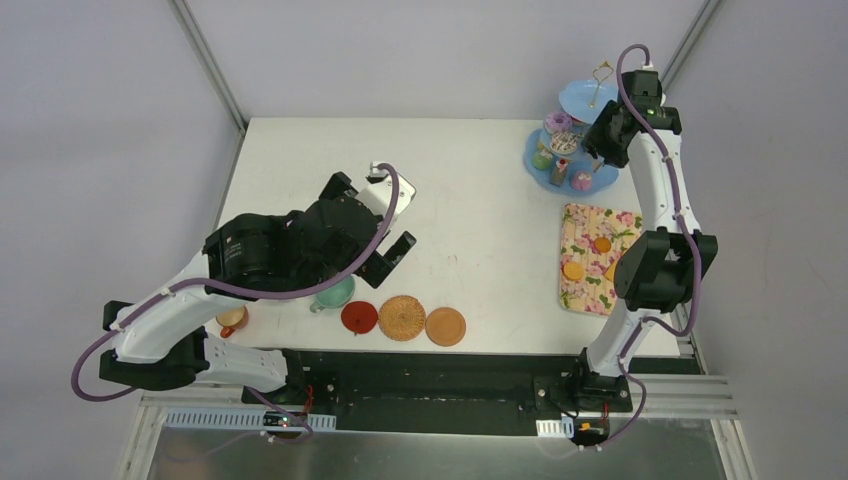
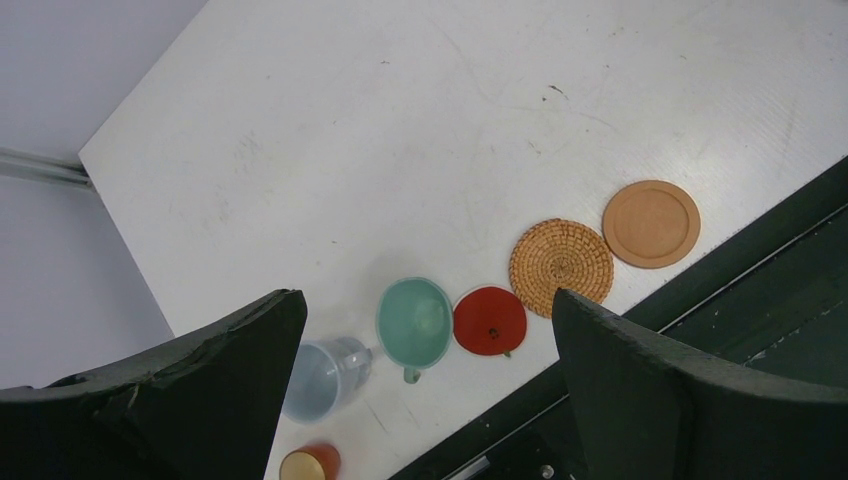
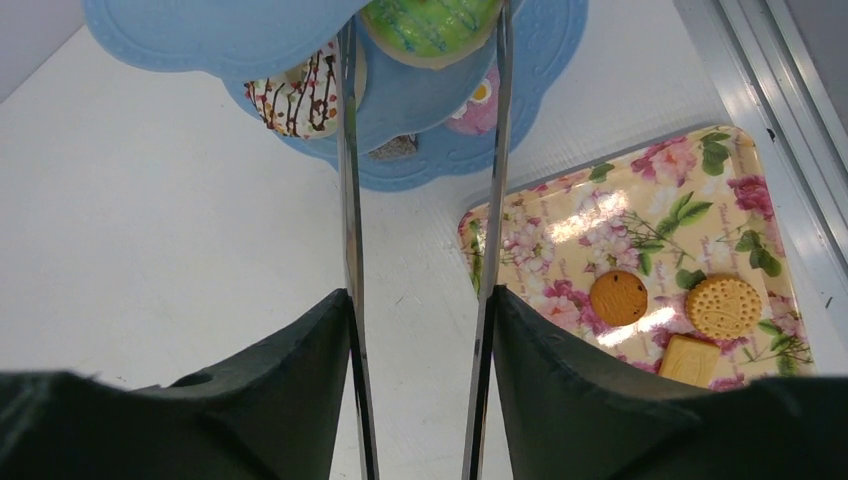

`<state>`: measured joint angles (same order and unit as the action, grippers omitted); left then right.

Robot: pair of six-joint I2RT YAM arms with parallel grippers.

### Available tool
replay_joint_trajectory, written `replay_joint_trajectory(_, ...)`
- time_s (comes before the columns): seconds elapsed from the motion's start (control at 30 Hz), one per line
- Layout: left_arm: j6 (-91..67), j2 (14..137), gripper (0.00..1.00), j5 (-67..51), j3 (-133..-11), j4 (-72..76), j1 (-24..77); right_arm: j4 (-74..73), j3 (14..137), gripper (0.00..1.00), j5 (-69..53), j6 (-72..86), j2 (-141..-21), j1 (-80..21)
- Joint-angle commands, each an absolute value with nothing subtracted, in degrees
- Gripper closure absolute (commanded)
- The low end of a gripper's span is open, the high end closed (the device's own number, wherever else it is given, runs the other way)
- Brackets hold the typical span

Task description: Serve the afternoon tea

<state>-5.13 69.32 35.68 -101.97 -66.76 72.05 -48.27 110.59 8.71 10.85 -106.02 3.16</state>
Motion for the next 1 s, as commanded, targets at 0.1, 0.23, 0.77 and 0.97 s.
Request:
replay_joint_trajectory(0.1, -3.64, 69.99, 0.00, 38.15, -103.71, -67.68, 72.46, -49.90, 114.29, 0.41, 8.83, 10.73, -104.69, 3.41)
replay_joint_trajectory(0.23, -2.96, 70.22, 0.00, 37.14, -103.63, -67.19, 72.37, -52.43, 111.99, 0.41, 9.14, 10.64, -100.98, 3.34)
replay_joint_trajectory(0.77, -0.54, 68.81, 0.00, 23.59, -99.19, -59.66, 66.98, -63.05, 79.95, 0.44, 5.42, 23.49, -67.71, 3.40)
replay_joint_trajectory(0.97, 0.44, 67.40, 0.00, 22.03, -98.19, -59.10, 66.88, -63.09, 66.16, 0.45, 0.71, 35.39, -61.16, 3.34)
